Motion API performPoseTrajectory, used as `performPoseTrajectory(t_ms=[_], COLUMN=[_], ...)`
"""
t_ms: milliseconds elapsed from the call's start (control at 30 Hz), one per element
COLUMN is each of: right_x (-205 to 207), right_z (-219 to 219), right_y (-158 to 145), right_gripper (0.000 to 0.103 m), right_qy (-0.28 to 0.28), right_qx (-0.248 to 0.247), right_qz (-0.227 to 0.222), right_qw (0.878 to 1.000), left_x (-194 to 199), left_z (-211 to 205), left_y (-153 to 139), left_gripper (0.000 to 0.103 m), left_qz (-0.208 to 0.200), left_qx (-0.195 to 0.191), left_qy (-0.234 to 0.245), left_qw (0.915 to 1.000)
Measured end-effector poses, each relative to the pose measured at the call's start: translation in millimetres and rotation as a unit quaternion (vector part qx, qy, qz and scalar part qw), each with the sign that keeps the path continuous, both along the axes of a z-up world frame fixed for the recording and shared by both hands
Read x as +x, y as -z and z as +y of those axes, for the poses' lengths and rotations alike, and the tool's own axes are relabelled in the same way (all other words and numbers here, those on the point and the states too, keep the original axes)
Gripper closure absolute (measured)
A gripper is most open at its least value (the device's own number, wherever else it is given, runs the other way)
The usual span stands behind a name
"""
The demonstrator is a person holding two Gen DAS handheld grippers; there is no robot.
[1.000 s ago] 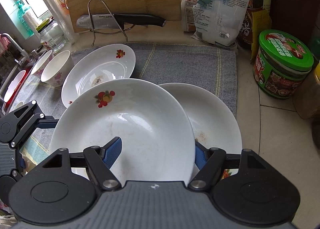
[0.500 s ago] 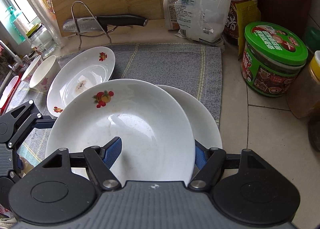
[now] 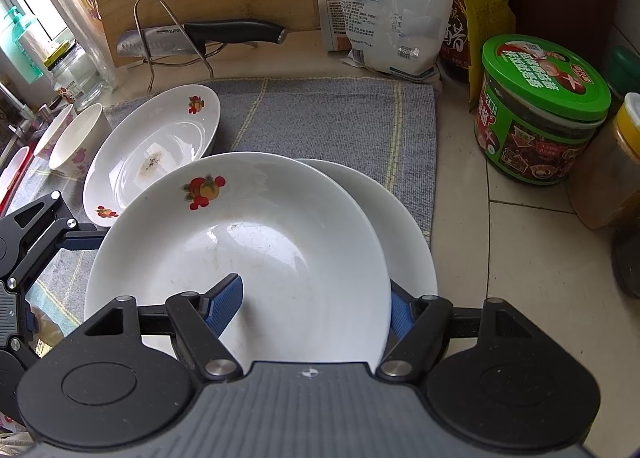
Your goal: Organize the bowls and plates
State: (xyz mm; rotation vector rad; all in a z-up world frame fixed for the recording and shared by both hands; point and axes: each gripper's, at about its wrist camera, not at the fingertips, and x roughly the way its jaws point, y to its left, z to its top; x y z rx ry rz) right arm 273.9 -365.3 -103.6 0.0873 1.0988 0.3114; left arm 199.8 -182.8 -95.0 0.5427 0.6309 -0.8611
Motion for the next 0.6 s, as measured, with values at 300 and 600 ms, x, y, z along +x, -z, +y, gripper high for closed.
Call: performPoseTrajectory(t_ms=[300,600], right_x=[-8.5,-18.8], right_z=[-3.5,-5.1], right_y=[-0.7,-7.3], right_gripper=[0.020,0.008], right_qy=[0.009,0.026], right_qx=[0.000,0.015], right_qz=[0.005,0.008], right_qw=[1.000,1.000], left_x=[0.0,-1.5], left_z=[-0.4,1.6], left_y=[0.7,0.5], left_gripper=[0.005,0.004], left_qz=[-0.001,-0.012], left_qx=[0.001,0.005], left_qy=[0.007,0.009], left_qw=[1.0000,0.9999])
